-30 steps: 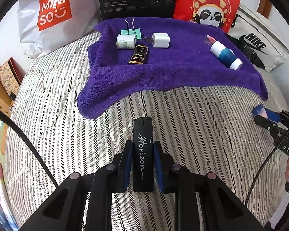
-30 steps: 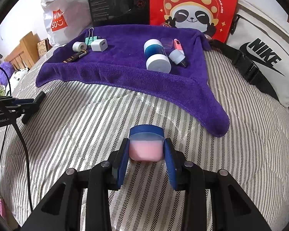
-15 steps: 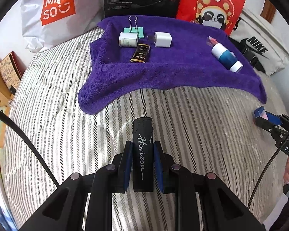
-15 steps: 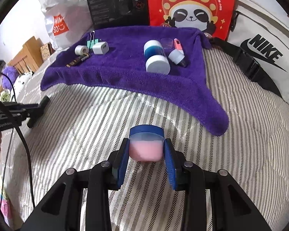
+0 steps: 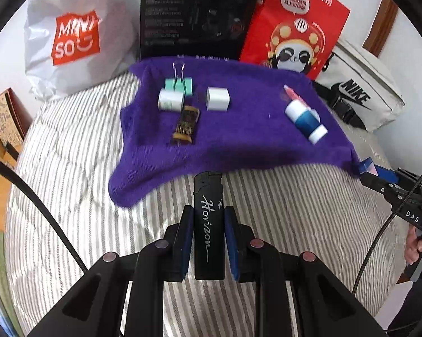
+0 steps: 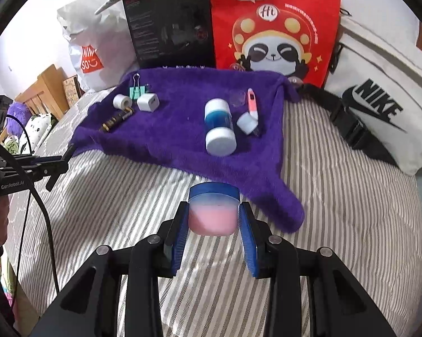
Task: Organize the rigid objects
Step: 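Carry the jar and the Horizon tube toward the purple towel with both tools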
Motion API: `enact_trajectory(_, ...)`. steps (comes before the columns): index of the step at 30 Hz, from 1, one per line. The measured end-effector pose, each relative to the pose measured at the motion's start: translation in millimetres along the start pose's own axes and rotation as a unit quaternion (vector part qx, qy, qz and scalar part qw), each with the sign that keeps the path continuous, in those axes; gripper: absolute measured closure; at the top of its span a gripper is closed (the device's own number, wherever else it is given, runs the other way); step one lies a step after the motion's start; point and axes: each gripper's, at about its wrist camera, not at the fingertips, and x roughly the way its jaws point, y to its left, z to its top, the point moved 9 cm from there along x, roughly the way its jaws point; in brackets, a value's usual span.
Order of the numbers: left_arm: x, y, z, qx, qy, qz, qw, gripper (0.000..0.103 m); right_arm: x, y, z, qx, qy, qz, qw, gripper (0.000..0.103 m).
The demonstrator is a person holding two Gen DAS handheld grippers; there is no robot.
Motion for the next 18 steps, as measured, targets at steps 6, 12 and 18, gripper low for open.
enact_trajectory(6,0.6,-2.8,29.3,0.012,-0.01,-0.004,0.9999,0.082,1.8,-1.1,25.3,-0.005,-0.005,0.004,1.0,0.067)
enact_trajectory(12,17.1,-1.1,51.5,0.014,-0.003,-0.015,0.9998,0.082,8.0,-5.5,45.2,0.002,-0.011,0.004,1.0,0.067)
enact_trajectory(18,37.0,-6.1,70.9,0.03,0.008,-0.02,0.9993,0.082,17.9,-9.3,50.7,0.006,-0.002,0.004,1.0,0.067)
